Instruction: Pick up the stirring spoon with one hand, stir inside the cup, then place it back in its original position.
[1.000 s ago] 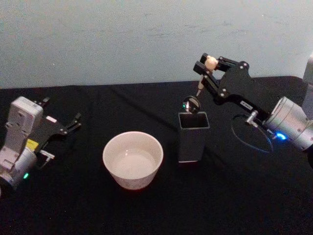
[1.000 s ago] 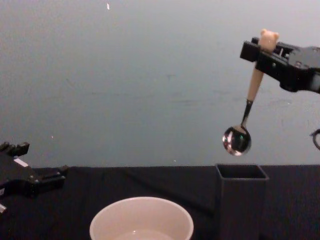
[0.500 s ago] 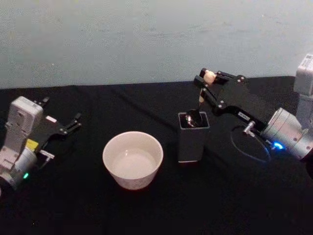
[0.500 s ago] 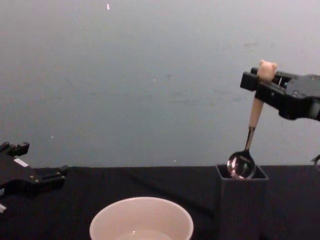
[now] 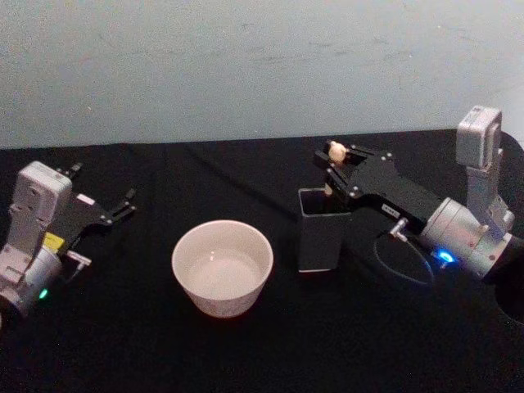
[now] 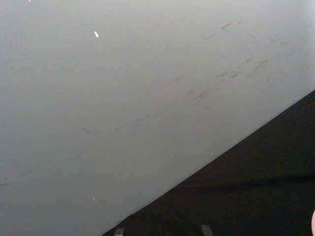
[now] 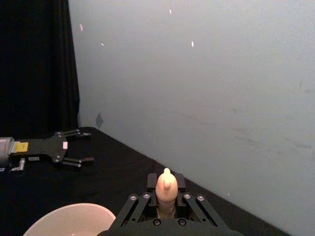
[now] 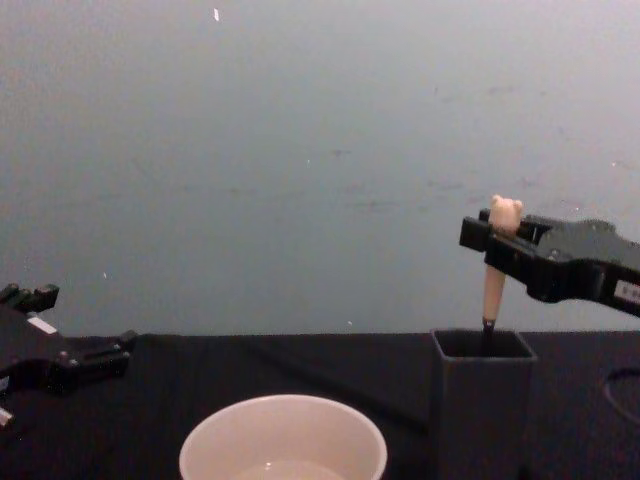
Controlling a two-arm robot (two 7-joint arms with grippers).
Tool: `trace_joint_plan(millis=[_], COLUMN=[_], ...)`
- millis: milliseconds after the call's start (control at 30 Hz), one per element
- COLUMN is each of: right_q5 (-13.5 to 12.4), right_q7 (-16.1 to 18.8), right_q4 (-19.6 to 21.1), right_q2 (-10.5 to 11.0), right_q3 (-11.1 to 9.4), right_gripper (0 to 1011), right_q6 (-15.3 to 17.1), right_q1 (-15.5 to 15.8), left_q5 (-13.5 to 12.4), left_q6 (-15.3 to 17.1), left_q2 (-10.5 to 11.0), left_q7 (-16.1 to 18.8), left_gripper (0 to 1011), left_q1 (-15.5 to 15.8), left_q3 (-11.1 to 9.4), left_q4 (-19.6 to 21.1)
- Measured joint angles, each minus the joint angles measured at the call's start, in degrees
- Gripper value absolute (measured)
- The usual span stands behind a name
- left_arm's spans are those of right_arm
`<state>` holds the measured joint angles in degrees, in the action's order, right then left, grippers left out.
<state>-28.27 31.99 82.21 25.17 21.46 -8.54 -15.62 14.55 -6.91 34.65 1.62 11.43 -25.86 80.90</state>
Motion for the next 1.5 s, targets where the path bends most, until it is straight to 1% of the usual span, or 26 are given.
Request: trace_joint_plan(millis=[333, 700, 1033, 1167, 1267, 1500], right_q5=[-0.22, -0.38, -0.23, 0.11, 0.84, 0.80], right_q7=[-2.01, -3.09, -3.83, -4.21, -4.74, -4.68], right_q4=[-0.97, -1.41, -1.56, -1.56, -1.56, -1.56], right_q2=[-1.18, -1.85, -2.11, -2.11, -2.09, -2.09], right_q3=[-0.06, -0.09, -0.05, -0.05, 0.13, 0.12], right_gripper=[210, 210, 210, 210, 210, 210], right_q6=[2.72, 4.27, 5.13, 5.37, 5.51, 5.51], right_q1=[0.41, 1.26, 1.72, 1.87, 1.92, 1.92], left_q5=[0.00, 0.00, 0.00, 0.00, 0.00, 0.00], left_q6=[0.00, 0.00, 0.00, 0.00, 0.00, 0.00], left_q2=[0.00, 0.00, 0.00, 0.00, 0.00, 0.00], left_q7=[0.00, 0.00, 0.00, 0.00, 0.00, 0.00], left_gripper=[1001, 1001, 1001, 1001, 1001, 1001], left_q1=[0.00, 0.00, 0.00, 0.00, 0.00, 0.00], left_q3=[0.00, 0.00, 0.00, 0.00, 0.00, 0.00], left_q4=[0.00, 0.00, 0.00, 0.00, 0.00, 0.00])
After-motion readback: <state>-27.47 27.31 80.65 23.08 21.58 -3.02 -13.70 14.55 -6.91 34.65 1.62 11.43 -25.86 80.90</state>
